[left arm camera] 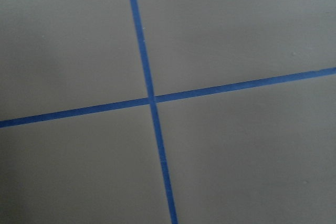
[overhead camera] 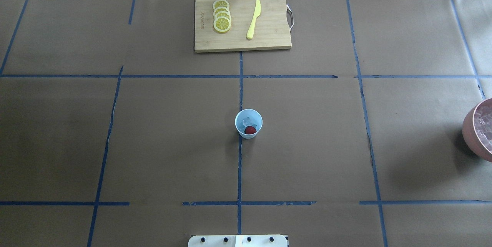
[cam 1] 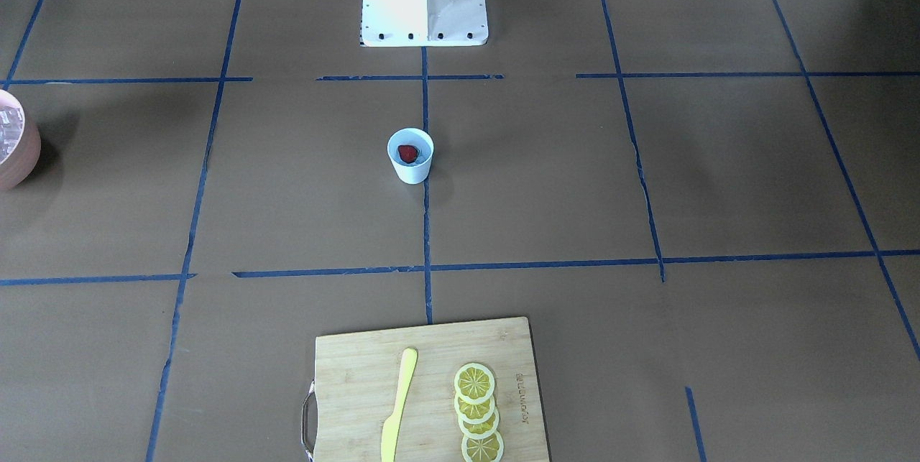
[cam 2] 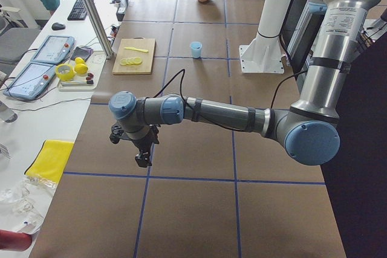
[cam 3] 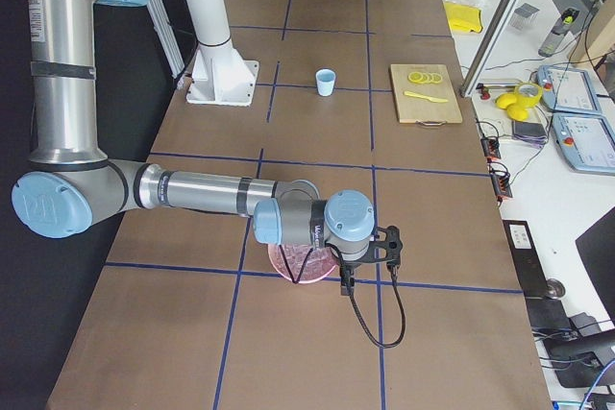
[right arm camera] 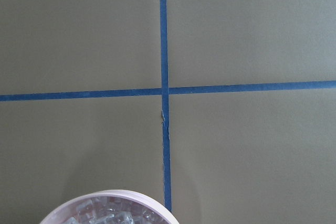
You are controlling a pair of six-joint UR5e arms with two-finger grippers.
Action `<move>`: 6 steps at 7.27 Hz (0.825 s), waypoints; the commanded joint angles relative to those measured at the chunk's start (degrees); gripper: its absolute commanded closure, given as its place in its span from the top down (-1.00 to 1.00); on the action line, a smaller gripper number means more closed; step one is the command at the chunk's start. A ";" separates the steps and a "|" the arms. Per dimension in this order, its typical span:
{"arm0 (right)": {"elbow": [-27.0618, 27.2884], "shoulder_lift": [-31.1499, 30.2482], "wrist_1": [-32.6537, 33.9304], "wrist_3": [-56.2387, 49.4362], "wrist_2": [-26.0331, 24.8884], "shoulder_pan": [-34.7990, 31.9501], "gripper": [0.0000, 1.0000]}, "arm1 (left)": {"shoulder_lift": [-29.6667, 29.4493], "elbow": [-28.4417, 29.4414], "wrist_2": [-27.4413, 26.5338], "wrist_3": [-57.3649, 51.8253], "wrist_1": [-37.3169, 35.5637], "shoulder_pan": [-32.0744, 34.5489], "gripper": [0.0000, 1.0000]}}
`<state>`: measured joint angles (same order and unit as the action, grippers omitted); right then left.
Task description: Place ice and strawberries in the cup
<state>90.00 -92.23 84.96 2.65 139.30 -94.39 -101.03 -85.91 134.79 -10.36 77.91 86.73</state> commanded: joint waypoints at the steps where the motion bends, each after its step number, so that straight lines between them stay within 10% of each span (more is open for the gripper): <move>1: 0.00 -0.14 0.64 0.70 -3.57 0.26 1.00 | 2.32 1.09 3.87 -2.89 0.92 1.68 1.00; 6: 0.18 -0.49 0.03 -0.10 -3.86 0.52 1.00 | 3.65 2.86 3.38 -8.36 5.57 6.16 1.00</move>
<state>90.09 -92.72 85.15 2.62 135.46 -93.89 -97.43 -82.99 138.41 -18.62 81.43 91.67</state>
